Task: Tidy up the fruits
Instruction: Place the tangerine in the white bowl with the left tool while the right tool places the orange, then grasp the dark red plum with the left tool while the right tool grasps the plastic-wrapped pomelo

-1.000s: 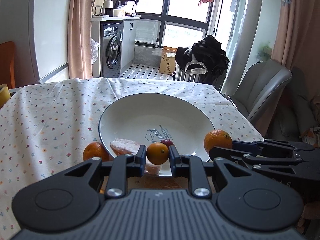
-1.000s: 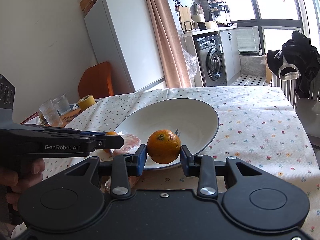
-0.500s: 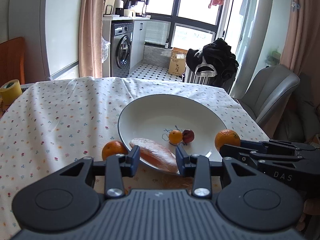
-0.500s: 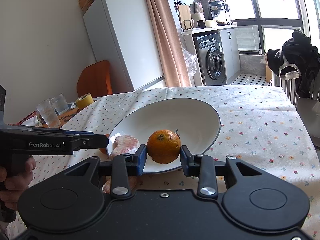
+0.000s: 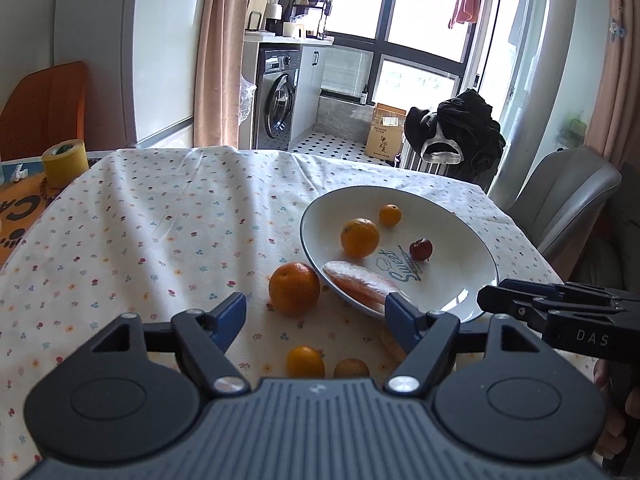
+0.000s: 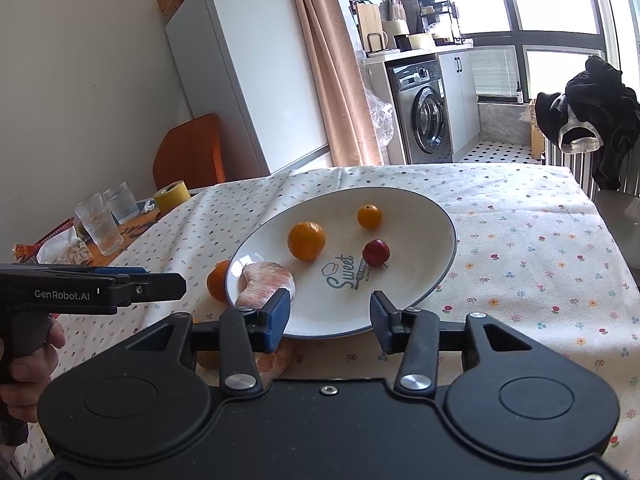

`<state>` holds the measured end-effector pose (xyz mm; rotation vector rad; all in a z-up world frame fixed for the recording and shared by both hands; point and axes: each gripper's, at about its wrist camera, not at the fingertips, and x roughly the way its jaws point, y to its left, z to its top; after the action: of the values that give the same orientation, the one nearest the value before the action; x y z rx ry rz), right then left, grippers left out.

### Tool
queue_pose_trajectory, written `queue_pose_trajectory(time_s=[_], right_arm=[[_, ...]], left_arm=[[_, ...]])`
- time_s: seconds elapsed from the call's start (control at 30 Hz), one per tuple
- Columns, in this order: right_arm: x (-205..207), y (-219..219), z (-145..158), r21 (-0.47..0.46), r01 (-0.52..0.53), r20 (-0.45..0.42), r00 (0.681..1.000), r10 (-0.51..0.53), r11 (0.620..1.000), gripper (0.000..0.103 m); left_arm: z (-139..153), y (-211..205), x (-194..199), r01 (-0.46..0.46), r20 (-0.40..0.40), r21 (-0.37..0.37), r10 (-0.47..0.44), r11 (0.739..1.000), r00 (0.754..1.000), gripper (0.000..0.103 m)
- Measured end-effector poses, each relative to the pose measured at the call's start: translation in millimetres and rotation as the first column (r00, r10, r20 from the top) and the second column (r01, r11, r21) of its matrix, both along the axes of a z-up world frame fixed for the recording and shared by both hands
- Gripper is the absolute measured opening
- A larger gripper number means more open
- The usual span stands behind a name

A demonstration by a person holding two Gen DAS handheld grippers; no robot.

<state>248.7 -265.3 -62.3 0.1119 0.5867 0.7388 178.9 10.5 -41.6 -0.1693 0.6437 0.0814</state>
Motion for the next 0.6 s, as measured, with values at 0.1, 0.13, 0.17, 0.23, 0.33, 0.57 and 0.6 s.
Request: queue_pose_trajectory(time_s=[0.1, 0.13, 0.17, 0.23, 0.33, 0.57, 0.6], right_arm=[[-4.4, 0.8, 0.9, 0.0, 0.0, -0.001, 1.0, 0.0, 1.0, 0.053], [-6.2, 0.7, 1.1, 0.001, -0.001, -0.001, 1.0, 0.001, 1.0, 0.054], [-7.8, 0.8, 1.7, 0.001, -0.003, -0.002, 1.0, 0.003, 1.0, 0.054], [-10.6, 1.0, 2.6, 0.003, -0.009, -0.005, 1.0, 0.009, 1.0, 0.055], [-14.2, -1.3, 4.0, 0.012, -0.002, -0.014, 1.0, 0.002, 1.0, 0.056], [-25.3, 1.9, 8.3, 0.007, -0.005, -0.013, 1.0, 0.005, 1.0, 0.063], [-26.6, 2.8, 8.5, 0.005, -0.009, -0.016, 1.0, 0.01, 1.0, 0.063]], left_arm=[[-0.9, 5.9, -4.8, -0.009, 0.002, -0.007, 0.009, 1.0, 1.0, 0.075], [-0.7, 7.7, -7.5, -0.015, 0.004, -0.009, 0.015, 1.0, 1.0, 0.075], [-1.1, 9.2, -9.0, -0.018, 0.005, -0.01, 0.018, 1.0, 1.0, 0.076], [-1.8, 12.6, -13.1, -0.027, 0.005, -0.015, 0.027, 1.0, 1.0, 0.077], [-2.8, 16.2, -19.4, -0.032, 0.005, -0.02, 0.032, 0.999, 0.999, 0.077], [-8.7, 23.6, -29.4, -0.042, 0.001, -0.043, 0.042, 0.998, 0.999, 0.077], [-10.2, 24.7, -30.7, -0.039, 0.001, -0.053, 0.039, 0.998, 0.999, 0.077]])
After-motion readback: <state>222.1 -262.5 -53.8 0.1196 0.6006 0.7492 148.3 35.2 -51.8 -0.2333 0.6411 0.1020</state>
